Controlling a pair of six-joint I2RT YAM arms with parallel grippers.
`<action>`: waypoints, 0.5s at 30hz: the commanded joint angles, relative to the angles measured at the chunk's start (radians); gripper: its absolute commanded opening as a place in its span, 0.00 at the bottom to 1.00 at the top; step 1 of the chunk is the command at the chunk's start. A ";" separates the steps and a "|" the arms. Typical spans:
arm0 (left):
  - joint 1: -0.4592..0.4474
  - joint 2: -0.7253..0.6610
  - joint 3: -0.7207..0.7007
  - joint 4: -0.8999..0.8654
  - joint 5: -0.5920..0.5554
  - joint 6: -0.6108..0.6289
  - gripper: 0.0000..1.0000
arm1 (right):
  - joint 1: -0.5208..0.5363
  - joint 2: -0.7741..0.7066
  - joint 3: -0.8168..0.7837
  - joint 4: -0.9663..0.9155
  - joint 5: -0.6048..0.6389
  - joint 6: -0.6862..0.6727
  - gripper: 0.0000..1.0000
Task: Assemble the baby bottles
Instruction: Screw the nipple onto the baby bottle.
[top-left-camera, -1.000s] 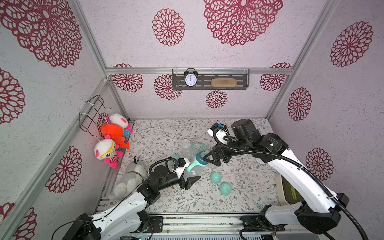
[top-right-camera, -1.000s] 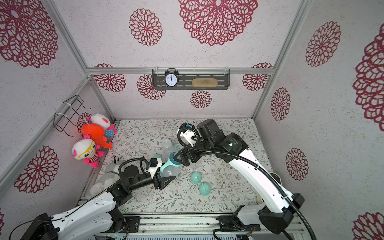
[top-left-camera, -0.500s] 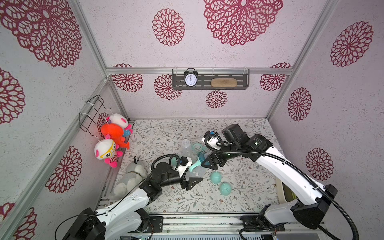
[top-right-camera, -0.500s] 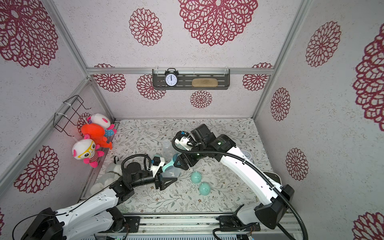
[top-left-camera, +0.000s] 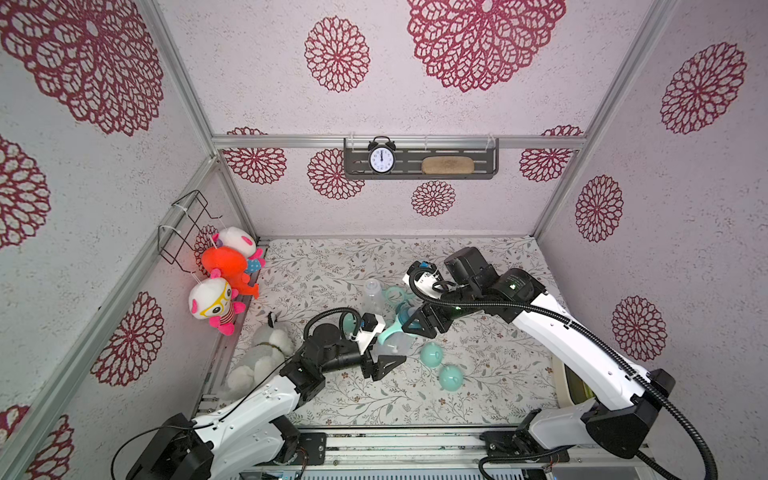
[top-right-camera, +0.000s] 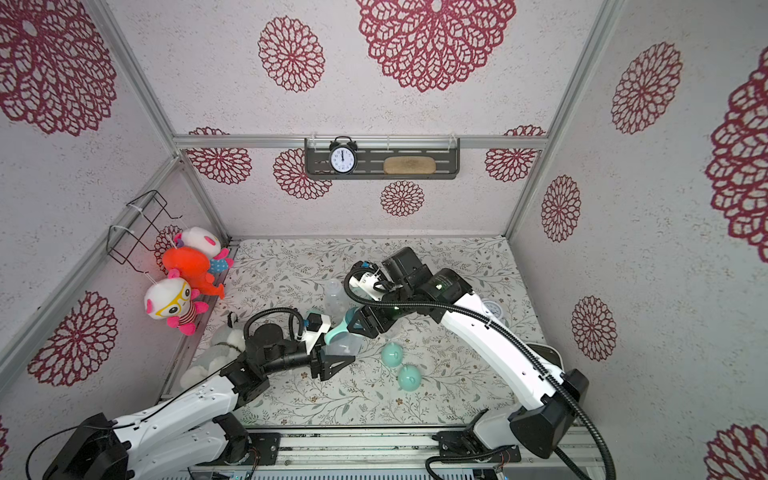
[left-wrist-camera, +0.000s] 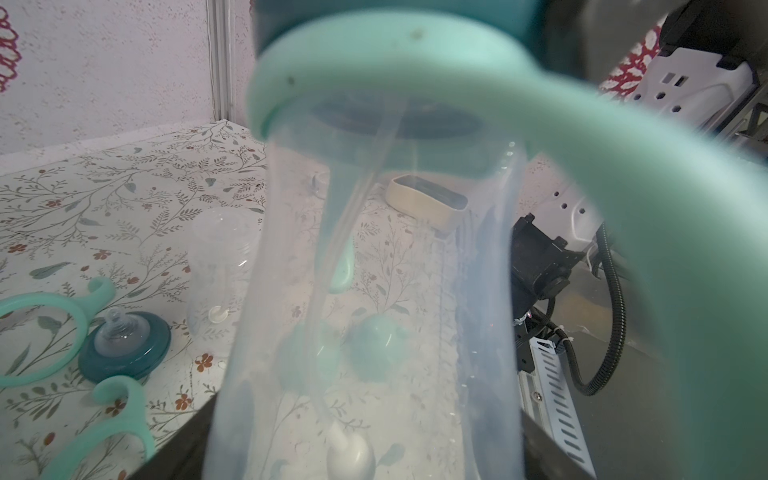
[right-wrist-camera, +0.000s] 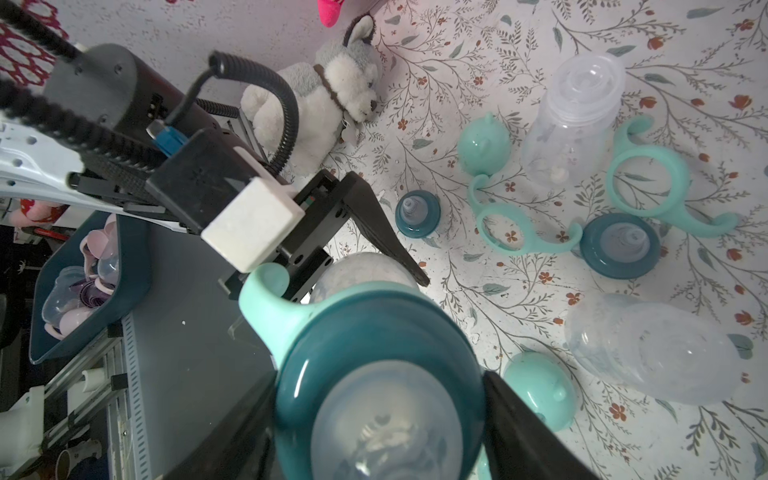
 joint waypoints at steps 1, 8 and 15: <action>0.009 0.002 0.021 0.038 0.012 -0.004 0.00 | -0.013 -0.023 0.024 0.009 -0.023 0.001 0.72; 0.009 0.003 0.018 0.040 0.012 -0.007 0.00 | -0.026 -0.030 0.016 0.013 -0.054 0.005 0.65; 0.008 -0.004 0.013 0.041 -0.003 -0.012 0.00 | -0.039 -0.033 0.016 0.022 -0.082 0.019 0.39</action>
